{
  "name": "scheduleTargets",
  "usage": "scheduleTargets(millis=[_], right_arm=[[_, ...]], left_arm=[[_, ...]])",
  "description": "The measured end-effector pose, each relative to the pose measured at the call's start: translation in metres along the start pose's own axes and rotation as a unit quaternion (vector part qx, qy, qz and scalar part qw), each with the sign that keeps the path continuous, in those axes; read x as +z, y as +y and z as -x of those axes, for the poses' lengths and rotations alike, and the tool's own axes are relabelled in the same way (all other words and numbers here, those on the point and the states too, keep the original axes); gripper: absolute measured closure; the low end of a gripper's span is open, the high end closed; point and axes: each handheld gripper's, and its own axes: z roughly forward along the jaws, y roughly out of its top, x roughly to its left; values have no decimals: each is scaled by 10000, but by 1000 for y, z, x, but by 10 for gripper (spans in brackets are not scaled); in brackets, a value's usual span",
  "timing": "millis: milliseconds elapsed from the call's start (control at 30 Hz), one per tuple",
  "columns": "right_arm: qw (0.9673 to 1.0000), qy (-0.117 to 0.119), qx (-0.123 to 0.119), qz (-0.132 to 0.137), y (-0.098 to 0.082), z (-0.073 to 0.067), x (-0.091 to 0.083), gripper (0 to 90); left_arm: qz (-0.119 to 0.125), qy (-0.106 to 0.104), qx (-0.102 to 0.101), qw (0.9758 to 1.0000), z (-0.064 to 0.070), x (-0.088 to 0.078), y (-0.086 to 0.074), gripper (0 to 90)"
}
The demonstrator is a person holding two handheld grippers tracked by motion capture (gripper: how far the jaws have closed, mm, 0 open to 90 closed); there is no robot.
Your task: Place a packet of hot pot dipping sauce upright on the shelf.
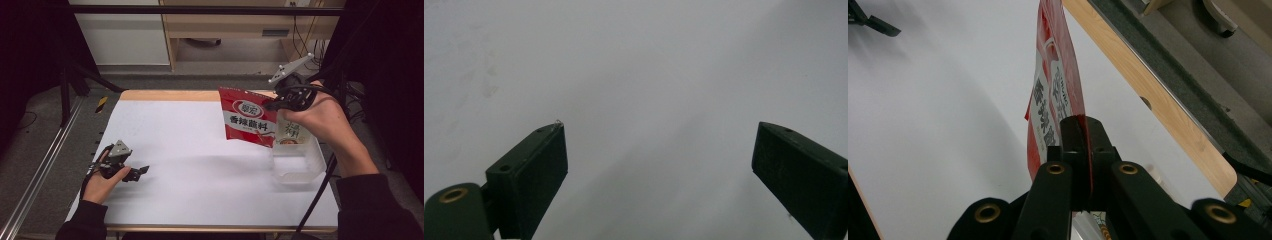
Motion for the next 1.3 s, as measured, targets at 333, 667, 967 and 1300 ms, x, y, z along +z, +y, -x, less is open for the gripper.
scheduleTargets(millis=[333,667,967,1300], right_arm=[[9997,69,208,-98,-11,13,-6,900],[9986,-80,476,-224,-48,26,-32,900],[9961,-248,801,-275,-85,41,-52,900],[9929,-314,1082,-376,-115,52,-54,900]], left_arm=[[-26,-44,10,10000,1,1,0,79],[-41,-65,-1,10000,1,2,0,79],[-48,-61,-2,10000,0,1,-1,79],[-54,-65,-6,10000,0,1,-1,79]])
